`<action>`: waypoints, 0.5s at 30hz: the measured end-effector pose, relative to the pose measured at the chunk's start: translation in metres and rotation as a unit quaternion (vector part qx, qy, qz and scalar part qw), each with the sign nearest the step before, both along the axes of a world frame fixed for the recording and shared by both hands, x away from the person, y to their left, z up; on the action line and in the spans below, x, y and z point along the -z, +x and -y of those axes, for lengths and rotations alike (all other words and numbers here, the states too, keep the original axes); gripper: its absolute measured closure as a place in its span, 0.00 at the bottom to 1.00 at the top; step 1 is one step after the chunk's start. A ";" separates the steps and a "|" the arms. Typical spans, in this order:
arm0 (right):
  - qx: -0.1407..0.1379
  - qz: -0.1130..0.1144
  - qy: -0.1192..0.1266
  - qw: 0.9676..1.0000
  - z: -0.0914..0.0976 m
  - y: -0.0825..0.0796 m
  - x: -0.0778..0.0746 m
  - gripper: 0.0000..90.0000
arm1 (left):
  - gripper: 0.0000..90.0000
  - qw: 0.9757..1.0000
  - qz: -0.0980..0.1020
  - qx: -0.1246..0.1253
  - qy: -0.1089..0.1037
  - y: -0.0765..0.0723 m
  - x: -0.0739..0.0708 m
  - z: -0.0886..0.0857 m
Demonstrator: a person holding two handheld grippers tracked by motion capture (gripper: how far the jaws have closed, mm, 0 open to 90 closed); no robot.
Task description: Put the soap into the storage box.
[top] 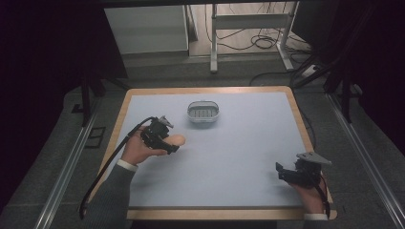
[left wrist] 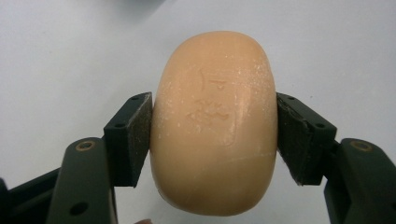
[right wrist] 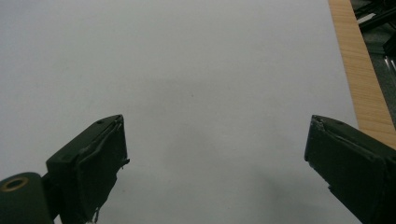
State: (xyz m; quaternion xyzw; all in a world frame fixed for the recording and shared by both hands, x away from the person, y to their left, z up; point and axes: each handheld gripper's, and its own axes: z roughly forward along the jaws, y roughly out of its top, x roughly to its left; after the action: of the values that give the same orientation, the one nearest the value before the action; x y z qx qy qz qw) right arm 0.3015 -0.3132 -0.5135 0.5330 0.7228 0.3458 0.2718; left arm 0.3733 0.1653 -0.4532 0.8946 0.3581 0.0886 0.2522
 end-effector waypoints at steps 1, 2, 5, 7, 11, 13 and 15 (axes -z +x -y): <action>0.000 0.000 0.000 1.000 0.000 0.000 0.000 0.06 | 0.37 1.000 0.000 0.000 0.001 0.001 0.000 0.000; 0.000 0.001 0.000 1.000 0.000 0.000 0.000 0.06 | 0.37 1.000 -0.001 -0.001 0.000 0.001 0.000 0.000; 0.000 0.001 0.001 1.000 0.000 0.000 0.000 0.06 | 0.37 1.000 0.000 -0.001 0.000 0.003 -0.001 0.001; 0.000 0.001 0.000 1.000 0.000 0.000 0.000 0.06 | 0.37 1.000 0.000 -0.001 -0.001 0.005 -0.001 0.001; 0.001 0.003 0.001 1.000 0.000 0.000 -0.001 0.06 | 0.37 1.000 0.000 -0.002 -0.001 0.007 0.000 0.002; 0.002 0.004 0.001 1.000 0.001 -0.001 -0.001 0.06 | 0.37 1.000 0.001 -0.002 -0.002 0.009 0.000 0.002; 0.002 0.006 0.002 1.000 0.001 -0.001 -0.002 0.06 | 0.37 1.000 0.000 -0.002 -0.003 0.011 0.001 0.003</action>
State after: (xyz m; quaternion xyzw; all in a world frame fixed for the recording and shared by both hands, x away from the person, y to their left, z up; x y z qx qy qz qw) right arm 0.3005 -0.3138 -0.5113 0.5332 0.7193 0.3493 0.2760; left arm 0.3839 0.1625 -0.4545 0.8931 0.3601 0.0884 0.2546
